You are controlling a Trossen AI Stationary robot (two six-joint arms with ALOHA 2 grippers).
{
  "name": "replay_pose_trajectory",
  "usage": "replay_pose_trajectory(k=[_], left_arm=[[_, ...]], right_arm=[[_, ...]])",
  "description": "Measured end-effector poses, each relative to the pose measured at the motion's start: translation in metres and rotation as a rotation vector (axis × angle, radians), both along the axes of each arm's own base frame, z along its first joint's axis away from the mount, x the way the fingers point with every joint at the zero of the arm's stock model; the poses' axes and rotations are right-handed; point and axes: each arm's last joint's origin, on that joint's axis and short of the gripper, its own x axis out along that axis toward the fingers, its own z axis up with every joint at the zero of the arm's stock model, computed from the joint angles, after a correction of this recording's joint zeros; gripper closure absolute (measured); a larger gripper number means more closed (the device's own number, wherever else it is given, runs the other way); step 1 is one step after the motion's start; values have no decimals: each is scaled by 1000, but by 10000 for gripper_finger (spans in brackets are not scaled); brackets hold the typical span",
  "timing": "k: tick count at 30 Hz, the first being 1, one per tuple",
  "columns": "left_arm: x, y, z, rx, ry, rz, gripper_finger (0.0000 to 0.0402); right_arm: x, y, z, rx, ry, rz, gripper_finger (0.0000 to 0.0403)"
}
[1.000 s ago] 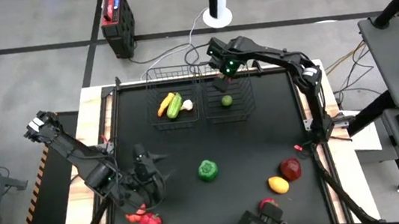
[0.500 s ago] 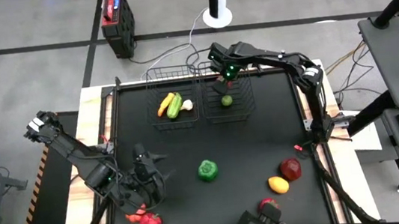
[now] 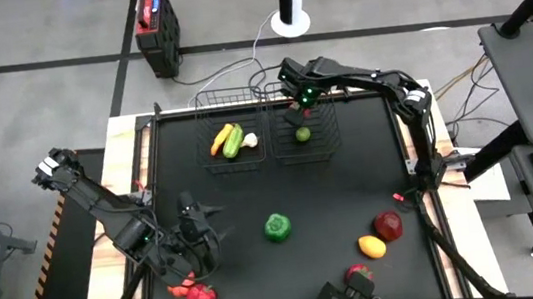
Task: Sort produce into baskets
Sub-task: Put the tomato into the right wire basket, then put the green bell pepper into the left wire basket
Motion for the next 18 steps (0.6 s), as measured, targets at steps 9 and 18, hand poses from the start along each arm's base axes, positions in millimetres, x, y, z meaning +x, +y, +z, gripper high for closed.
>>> replay_pose_trajectory(k=[9, 18], left_arm=[[0, 0, 0, 3, 4, 0, 177], [0, 0, -1, 6, 7, -1, 177]], right_arm=[[0, 0, 0, 0, 1, 4, 66], [0, 0, 1, -1, 3, 10, 59]])
